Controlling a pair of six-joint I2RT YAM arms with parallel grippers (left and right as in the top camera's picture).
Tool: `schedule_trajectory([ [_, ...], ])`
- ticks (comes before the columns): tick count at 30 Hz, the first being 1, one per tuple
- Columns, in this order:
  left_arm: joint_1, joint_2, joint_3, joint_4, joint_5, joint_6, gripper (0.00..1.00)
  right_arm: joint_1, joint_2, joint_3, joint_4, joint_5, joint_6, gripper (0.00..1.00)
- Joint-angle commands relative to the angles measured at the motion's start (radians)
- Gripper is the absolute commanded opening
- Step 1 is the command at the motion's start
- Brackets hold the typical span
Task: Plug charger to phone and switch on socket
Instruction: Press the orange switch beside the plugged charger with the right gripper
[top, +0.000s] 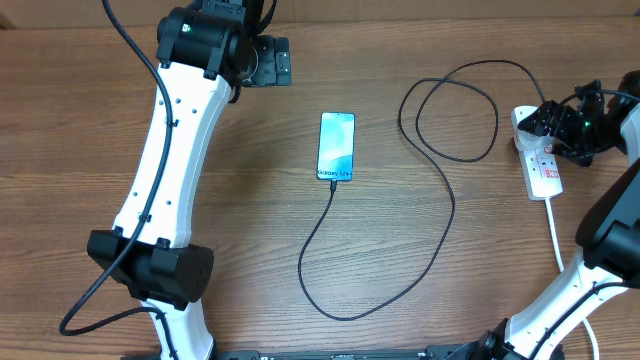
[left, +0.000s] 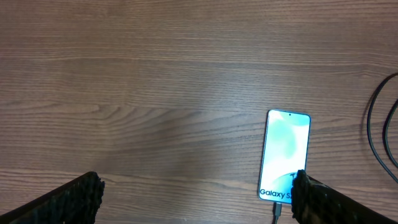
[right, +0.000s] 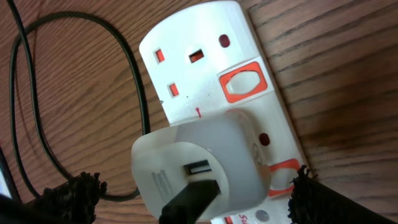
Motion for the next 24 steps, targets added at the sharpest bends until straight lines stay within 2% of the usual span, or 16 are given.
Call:
schedule_trajectory([
  [1, -0.001, 0.006, 0.001, -0.002, -0.021, 0.023, 1.0, 0.018, 0.026, -0.008, 0.008, -0.01, -0.004, 1.0],
  [19, -0.001, 0.006, 0.001, -0.002, -0.021, 0.023, 1.0, 0.052, 0.06, -0.008, -0.014, -0.01, -0.003, 1.0],
  [24, -0.001, 0.006, 0.001, -0.002, -0.021, 0.023, 1.0, 0.052, 0.06, -0.008, -0.014, -0.062, -0.004, 1.0],
])
